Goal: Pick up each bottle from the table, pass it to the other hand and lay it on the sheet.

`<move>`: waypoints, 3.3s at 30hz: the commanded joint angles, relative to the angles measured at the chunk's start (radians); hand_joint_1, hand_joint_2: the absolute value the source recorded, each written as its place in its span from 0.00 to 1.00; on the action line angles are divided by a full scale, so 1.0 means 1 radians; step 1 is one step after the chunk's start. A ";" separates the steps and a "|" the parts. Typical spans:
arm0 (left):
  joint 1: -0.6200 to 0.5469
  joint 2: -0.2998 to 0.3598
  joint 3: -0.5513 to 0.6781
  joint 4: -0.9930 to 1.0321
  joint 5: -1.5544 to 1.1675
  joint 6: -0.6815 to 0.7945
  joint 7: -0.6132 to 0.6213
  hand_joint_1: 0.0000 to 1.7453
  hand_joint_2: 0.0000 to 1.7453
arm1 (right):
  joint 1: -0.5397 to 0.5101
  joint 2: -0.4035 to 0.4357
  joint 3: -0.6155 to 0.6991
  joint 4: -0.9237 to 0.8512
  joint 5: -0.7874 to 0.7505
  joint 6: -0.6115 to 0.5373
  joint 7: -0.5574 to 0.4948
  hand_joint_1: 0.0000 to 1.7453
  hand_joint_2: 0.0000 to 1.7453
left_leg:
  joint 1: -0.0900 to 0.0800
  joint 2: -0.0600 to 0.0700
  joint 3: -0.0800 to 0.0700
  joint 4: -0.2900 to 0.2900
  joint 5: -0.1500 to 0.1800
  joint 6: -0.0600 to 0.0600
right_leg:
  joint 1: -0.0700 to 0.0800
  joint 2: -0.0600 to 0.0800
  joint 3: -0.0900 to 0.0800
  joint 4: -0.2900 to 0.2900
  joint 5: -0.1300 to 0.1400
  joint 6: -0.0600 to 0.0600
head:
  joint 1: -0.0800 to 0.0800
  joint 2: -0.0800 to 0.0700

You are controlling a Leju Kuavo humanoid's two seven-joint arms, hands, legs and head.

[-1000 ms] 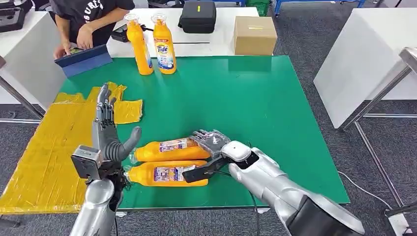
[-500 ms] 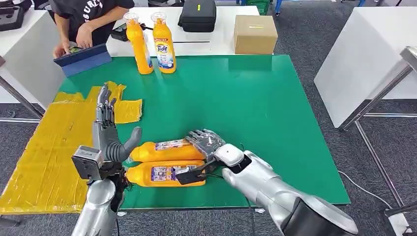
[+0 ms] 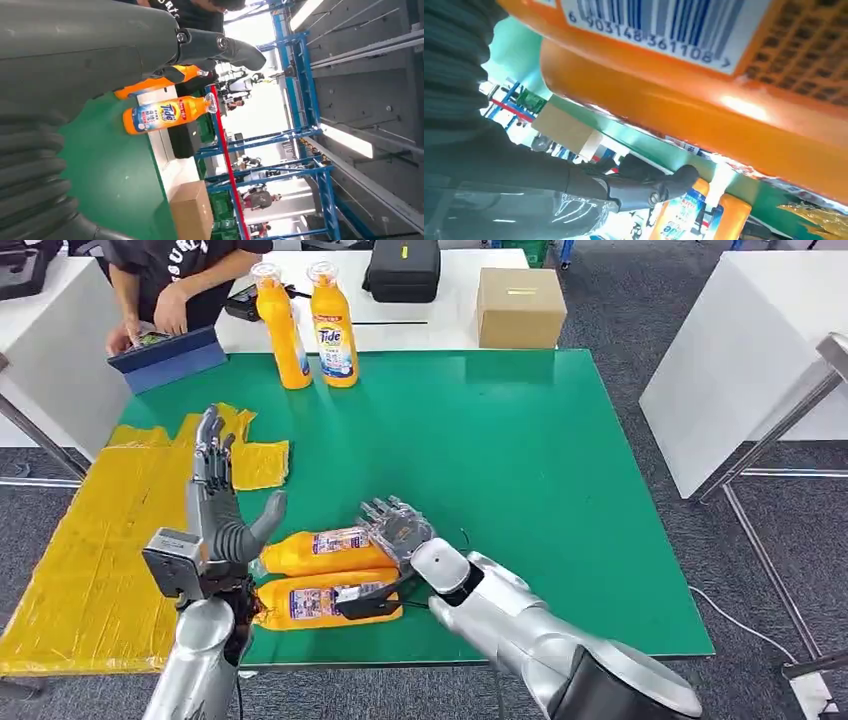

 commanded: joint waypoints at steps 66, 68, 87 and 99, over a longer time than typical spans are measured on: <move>-0.027 0.026 -0.087 0.106 0.045 -0.028 0.014 0.00 1.00 | -0.075 0.066 -0.190 0.187 -0.038 0.295 -0.018 0.17 1.00 | 0.000 -0.002 -0.002 -0.001 0.000 -0.001 | 0.000 -0.002 -0.002 -0.001 -0.001 0.000 | 0.000 0.000; -0.024 0.024 -0.086 0.102 0.045 -0.027 0.014 0.00 1.00 | -0.072 0.064 -0.187 0.184 -0.028 0.284 -0.010 0.84 1.00 | -0.001 -0.002 -0.001 -0.001 -0.001 -0.001 | -0.001 -0.003 -0.001 -0.001 -0.001 0.000 | 0.000 0.000; -0.016 0.027 -0.074 0.086 0.046 -0.017 0.020 0.00 1.00 | -0.057 0.046 -0.187 0.157 0.005 0.195 0.018 0.97 1.00 | 0.000 -0.003 0.000 -0.001 -0.001 -0.002 | 0.000 -0.004 0.001 -0.001 -0.002 0.000 | 0.000 0.000; -0.011 0.021 -0.058 0.069 0.040 0.018 0.033 0.00 1.00 | -0.072 0.034 -0.288 0.015 0.021 -0.119 0.109 1.00 1.00 | 0.000 -0.001 -0.005 0.000 0.000 -0.001 | 0.000 -0.001 -0.004 0.000 -0.001 0.000 | 0.000 0.000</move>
